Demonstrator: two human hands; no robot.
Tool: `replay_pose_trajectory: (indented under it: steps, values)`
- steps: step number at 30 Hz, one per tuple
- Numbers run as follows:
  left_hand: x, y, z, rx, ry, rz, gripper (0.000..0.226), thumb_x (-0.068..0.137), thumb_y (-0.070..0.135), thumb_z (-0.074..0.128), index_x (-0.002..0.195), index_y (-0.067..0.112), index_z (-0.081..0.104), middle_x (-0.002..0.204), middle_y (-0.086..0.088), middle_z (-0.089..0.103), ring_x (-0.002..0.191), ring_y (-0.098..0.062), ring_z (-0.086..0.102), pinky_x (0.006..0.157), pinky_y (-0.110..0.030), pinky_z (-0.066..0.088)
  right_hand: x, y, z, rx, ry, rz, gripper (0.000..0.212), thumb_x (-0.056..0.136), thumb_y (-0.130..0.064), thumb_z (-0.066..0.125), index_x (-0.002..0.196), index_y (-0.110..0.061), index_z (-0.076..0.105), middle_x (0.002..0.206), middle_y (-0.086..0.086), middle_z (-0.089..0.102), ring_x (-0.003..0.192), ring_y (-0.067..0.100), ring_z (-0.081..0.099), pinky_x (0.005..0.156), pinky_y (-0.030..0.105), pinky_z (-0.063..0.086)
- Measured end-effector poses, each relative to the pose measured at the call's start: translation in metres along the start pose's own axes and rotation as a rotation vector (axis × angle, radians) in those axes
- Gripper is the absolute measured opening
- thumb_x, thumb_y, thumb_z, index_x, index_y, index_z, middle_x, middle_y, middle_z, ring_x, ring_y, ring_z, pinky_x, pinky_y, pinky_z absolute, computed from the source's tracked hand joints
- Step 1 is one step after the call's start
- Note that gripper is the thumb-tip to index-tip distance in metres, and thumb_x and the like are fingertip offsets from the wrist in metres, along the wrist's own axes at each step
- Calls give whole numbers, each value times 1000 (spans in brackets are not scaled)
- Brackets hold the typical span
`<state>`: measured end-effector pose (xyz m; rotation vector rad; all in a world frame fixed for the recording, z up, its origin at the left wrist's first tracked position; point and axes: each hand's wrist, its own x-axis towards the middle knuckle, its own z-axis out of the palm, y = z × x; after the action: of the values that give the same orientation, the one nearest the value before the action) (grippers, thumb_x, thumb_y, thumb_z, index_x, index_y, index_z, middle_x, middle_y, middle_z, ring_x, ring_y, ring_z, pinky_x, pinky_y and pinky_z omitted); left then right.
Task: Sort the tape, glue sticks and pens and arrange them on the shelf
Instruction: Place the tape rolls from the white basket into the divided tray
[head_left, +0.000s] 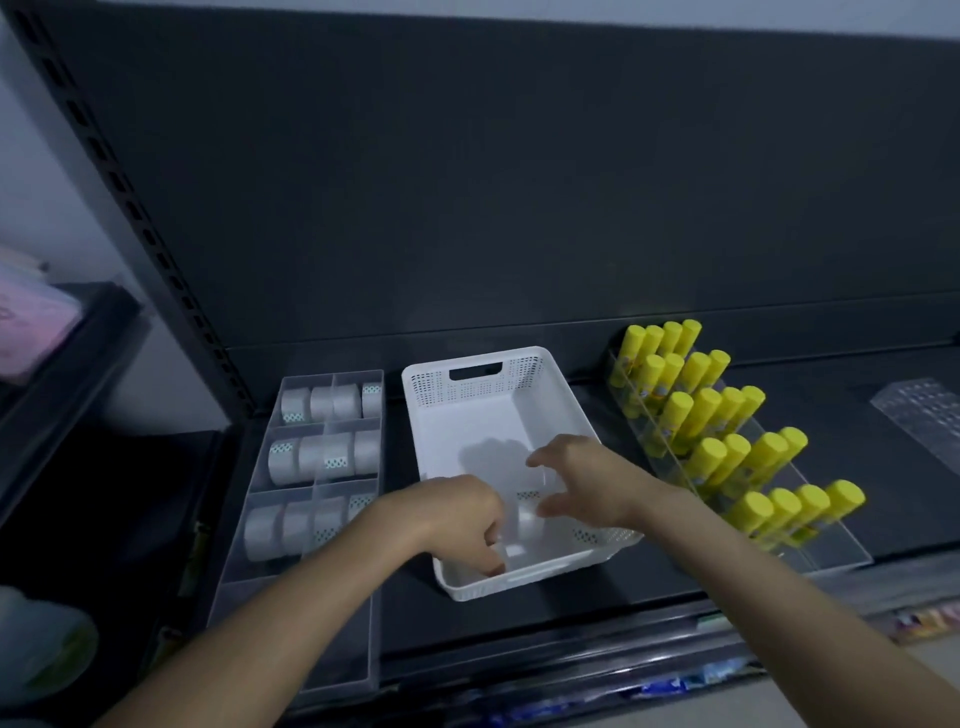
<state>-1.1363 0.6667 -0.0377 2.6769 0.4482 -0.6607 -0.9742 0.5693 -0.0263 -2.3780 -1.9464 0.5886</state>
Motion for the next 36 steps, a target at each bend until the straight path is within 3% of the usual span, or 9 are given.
replay_pose_trajectory:
  steps: [4, 7, 14, 16, 18, 22, 26, 32, 36]
  values:
    - [2, -1, -2, 10, -36, 1, 23, 74, 31, 61, 65, 14, 49, 66, -2, 39, 54, -19, 33, 45, -26, 24, 1, 7, -5, 18, 23, 23, 55, 87, -25, 64, 137, -14, 46, 134, 9, 49, 124, 23, 46, 102, 26, 34]
    - [4, -6, -7, -129, 82, 11, 29, 74, 27, 65, 62, 21, 39, 70, 4, 42, 59, -15, 38, 50, -29, 31, 2, 9, -8, 24, 39, 25, 50, 88, -19, 61, 136, -13, 47, 134, 10, 51, 123, 24, 48, 101, 26, 35]
    - [20, -9, -9, -396, 441, -77, 28, 78, 31, 71, 85, 9, 55, 84, 2, 54, 70, -13, 45, 59, -25, 36, -3, 14, -9, 32, 77, -12, 43, 89, -14, 59, 131, -14, 53, 128, 6, 56, 118, 23, 51, 97, 27, 40]
    - [28, -5, -4, -431, 497, -97, 26, 78, 29, 71, 87, 14, 51, 88, 5, 53, 73, -11, 46, 57, -20, 34, -5, 14, -10, 72, 200, -70, 22, 85, -7, 57, 100, -21, 64, 97, -4, 63, 93, 23, 55, 79, 28, 40]
    - [35, -1, -2, -479, 519, -108, 30, 78, 28, 71, 95, 18, 48, 96, 6, 53, 79, -8, 49, 61, -20, 35, -7, 15, -13, 124, 342, -81, 21, 81, 0, 56, 74, -20, 55, 69, -11, 49, 71, 19, 45, 66, 22, 29]
    - [49, 4, -9, -431, 409, -48, 61, 82, 22, 65, 137, 13, 40, 136, -2, 46, 125, -15, 44, 95, -19, 34, -8, 24, -14, 152, 414, -59, 12, 84, 0, 57, 92, -4, 65, 84, 5, 63, 74, 14, 50, 64, 19, 28]
    - [56, 4, -15, -573, 241, -28, 67, 84, 21, 65, 144, 13, 37, 148, 1, 40, 132, -11, 40, 97, -15, 32, -10, 26, -11, 213, 413, -32, 20, 86, -1, 56, 102, -5, 67, 95, 6, 68, 86, 19, 60, 72, 22, 41]
    - [53, 10, -9, -615, 125, -14, 75, 74, 30, 78, 138, 19, 41, 133, 8, 47, 107, -9, 54, 87, -23, 50, -11, 26, -12, 248, 433, -24, 22, 85, 0, 54, 102, -4, 68, 97, 7, 70, 89, 21, 63, 77, 27, 46]
    - [52, 14, -4, -623, 24, -4, 53, 71, 23, 75, 117, 24, 47, 88, 6, 55, 65, -1, 54, 52, -18, 44, -9, 27, -12, 261, 434, -18, 23, 85, 0, 54, 102, -4, 68, 98, 7, 70, 90, 21, 63, 78, 26, 45]
